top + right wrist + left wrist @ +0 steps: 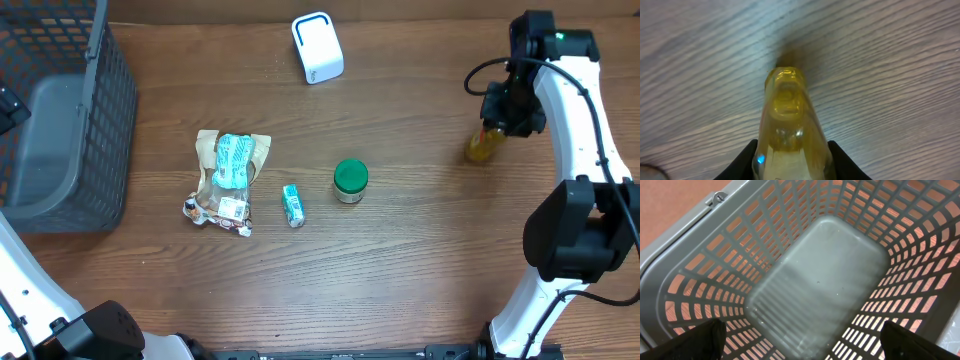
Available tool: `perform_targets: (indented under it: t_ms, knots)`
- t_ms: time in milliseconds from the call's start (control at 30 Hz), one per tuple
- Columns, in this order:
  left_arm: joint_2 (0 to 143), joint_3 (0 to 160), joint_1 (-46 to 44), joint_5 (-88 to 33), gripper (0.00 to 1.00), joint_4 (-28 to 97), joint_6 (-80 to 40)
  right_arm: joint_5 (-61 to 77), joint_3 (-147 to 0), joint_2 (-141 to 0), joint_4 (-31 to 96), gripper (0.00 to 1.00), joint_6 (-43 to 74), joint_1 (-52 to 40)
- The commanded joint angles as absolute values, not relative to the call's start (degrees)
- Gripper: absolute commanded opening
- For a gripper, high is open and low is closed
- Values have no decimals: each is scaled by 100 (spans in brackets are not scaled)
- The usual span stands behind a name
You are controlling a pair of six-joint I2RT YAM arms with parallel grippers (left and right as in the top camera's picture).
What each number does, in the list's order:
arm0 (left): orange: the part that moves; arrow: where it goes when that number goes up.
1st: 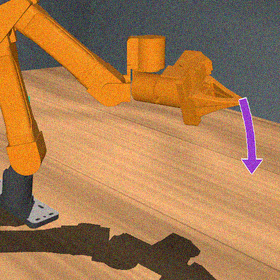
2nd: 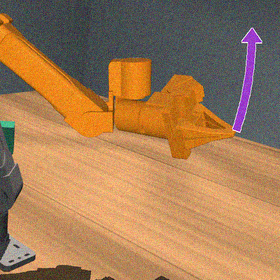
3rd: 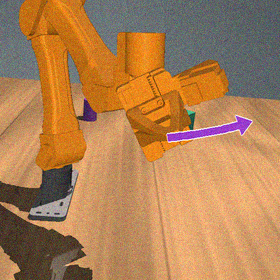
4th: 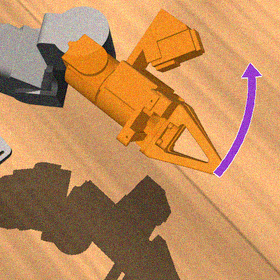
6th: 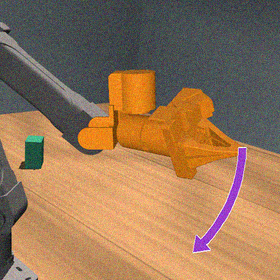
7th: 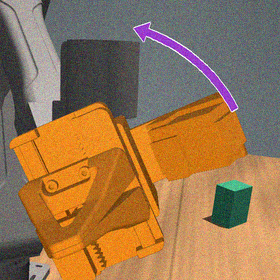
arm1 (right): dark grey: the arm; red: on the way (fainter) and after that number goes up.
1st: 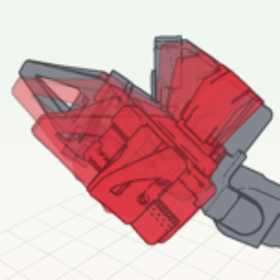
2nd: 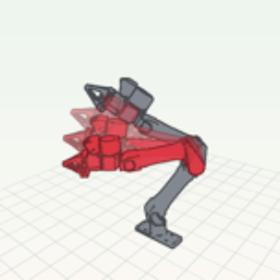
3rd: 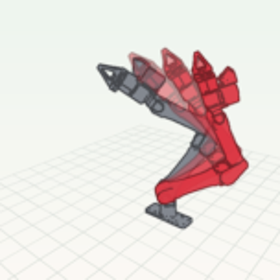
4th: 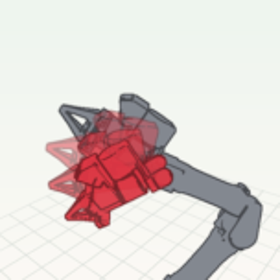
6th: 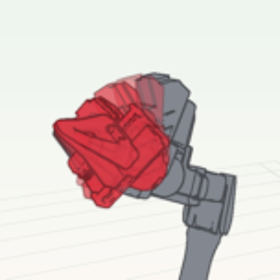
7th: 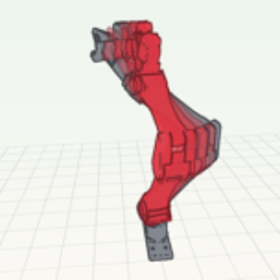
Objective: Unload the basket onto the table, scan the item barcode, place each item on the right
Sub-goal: 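Move the bottle right and set it down, then open the right gripper, then move the right gripper left over the green-capped container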
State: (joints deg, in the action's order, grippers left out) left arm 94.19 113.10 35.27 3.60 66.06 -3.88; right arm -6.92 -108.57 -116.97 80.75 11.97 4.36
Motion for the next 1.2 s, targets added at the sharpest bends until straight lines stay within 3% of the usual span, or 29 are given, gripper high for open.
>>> perform_targets:
  t_ms: [0,133,267,533,900,1167]
  knots:
    - [9461,11410,3522,311,99,6602,-276,-845,-10562,-11681,7789,15,1223,436]
    - [9461,11410,3522,314,100,6602,-276,-781,-10311,-11681,7448,16,1219,436]
    - [9461,11410,3522,311,99,6602,-276,-784,-10296,-11681,7470,28,1219,436]
    - [9461,11410,3522,311,100,6602,-276,-788,-10298,-11681,7417,86,1194,436]
    - [9461,11410,3522,311,99,6602,-276,-1234,-11712,-11668,7153,88,950,388]
    - [9461,11410,3522,311,99,6602,-276,436,-12446,-11671,7432,85,851,-193]
